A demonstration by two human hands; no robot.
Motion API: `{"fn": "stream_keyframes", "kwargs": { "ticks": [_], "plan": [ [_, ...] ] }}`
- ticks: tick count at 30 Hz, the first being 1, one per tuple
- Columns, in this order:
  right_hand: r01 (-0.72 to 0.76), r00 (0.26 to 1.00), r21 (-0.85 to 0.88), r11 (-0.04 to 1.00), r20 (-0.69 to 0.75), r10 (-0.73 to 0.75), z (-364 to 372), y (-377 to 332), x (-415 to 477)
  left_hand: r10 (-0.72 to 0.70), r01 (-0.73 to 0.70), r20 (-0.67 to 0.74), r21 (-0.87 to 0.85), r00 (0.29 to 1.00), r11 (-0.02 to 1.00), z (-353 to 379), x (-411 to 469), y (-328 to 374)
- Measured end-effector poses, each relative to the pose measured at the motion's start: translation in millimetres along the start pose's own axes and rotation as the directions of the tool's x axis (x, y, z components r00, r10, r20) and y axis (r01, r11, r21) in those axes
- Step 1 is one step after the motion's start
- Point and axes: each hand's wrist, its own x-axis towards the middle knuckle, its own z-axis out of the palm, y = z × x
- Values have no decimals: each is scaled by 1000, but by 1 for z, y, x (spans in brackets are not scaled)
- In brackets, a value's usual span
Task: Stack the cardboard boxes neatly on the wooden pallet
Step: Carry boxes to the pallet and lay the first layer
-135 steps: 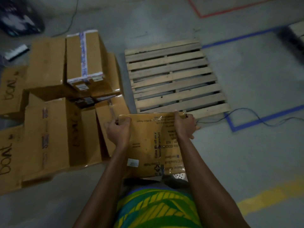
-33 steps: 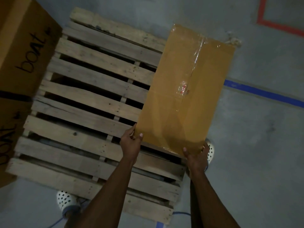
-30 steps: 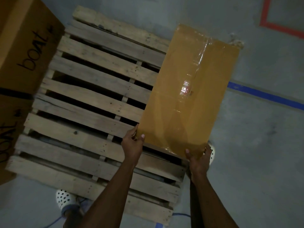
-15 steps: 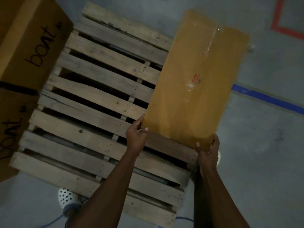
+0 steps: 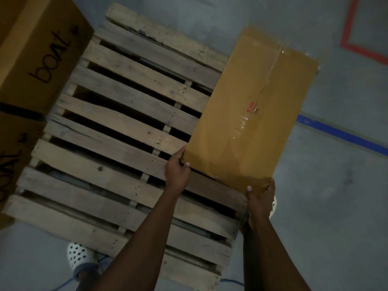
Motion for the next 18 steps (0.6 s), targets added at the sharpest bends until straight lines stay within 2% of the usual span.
{"fn": "stream_keyframes", "kwargs": {
  "ticks": [3, 6, 8, 10, 14, 18],
  "plan": [
    [29, 1000, 4, 1000, -3, -29, -1, -3, -4, 19, -19, 16, 22, 1000, 1000, -3, 0, -3],
    [39, 999, -25, 999, -7, -39, -2, -12, -6, 52, -71, 128, 149, 990, 986, -10, 1, -3],
    [26, 999, -81, 996, -45, -29, -1, -25, -19, 42, -101, 221, 265, 974, 959, -22, -1, 1],
    [9, 998, -184, 983, -53, -19, 4, -43, -48, -23, -53, 233, 317, 972, 947, -41, -12, 5],
    [182, 980, -447, 876, 156, -124, 21, -72, -149, -86, 45, 171, 232, 982, 972, -108, -59, -2],
    [374, 913, -438, 818, 329, -241, 19, -102, -264, -64, 43, 188, 116, 980, 992, -204, -114, 0]
  ]
}}
